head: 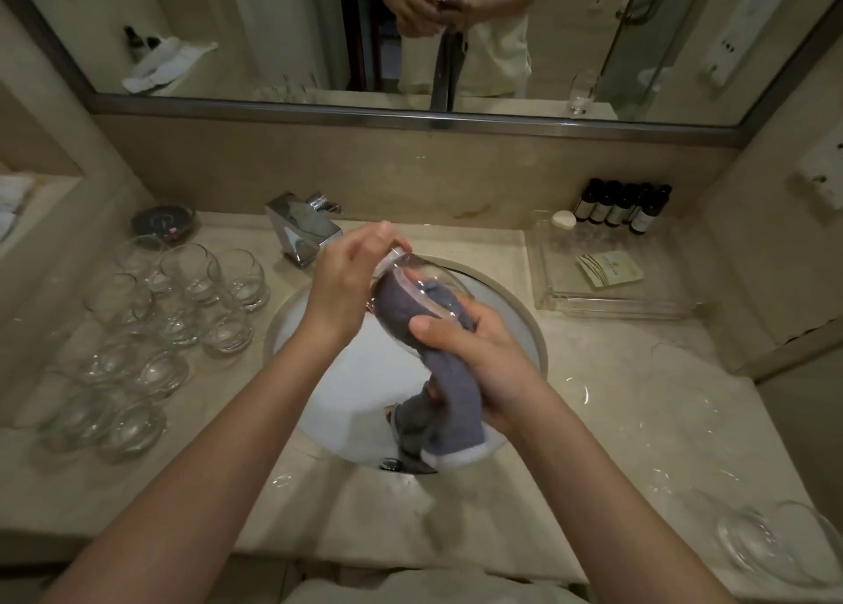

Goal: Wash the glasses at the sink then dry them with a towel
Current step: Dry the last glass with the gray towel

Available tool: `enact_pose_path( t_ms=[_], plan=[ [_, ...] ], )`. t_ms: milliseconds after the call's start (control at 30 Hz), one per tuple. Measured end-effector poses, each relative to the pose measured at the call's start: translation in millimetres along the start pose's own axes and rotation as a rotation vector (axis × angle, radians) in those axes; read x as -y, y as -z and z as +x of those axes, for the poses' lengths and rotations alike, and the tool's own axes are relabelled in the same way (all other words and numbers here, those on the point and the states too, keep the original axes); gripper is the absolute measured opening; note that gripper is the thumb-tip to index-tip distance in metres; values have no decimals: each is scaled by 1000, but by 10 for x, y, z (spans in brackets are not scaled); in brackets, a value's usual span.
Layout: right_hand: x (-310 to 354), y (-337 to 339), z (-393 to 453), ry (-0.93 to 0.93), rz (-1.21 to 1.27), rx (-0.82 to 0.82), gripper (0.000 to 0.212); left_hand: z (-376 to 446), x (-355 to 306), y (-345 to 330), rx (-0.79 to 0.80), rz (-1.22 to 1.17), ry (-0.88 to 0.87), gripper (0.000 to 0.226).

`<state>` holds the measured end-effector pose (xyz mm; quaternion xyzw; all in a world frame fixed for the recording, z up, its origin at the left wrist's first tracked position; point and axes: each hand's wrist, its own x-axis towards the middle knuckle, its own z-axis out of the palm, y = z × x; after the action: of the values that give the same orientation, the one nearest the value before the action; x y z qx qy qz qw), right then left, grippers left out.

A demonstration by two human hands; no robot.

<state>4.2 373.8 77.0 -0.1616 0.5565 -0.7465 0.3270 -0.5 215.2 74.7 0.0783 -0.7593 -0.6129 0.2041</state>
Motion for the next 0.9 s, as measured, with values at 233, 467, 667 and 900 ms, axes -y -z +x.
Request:
enact_pose_path(
  t_ms=[233,467,667,900],
  plan=[
    [-190,-137,10,341,-921,-170,64,-58,-182,-74,-75,-107,313,26],
    [-85,-149,-7,125,-294,-85,60,-116,-259,-102,-204,-57,154,22],
    [110,-101,-65,-180,296,65,22,-179,-211,-78,-87,-246,-166,27],
    [-14,-36,-67,-47,143,-59,13,-131,-83,2,44,-37,235,55]
  ],
)
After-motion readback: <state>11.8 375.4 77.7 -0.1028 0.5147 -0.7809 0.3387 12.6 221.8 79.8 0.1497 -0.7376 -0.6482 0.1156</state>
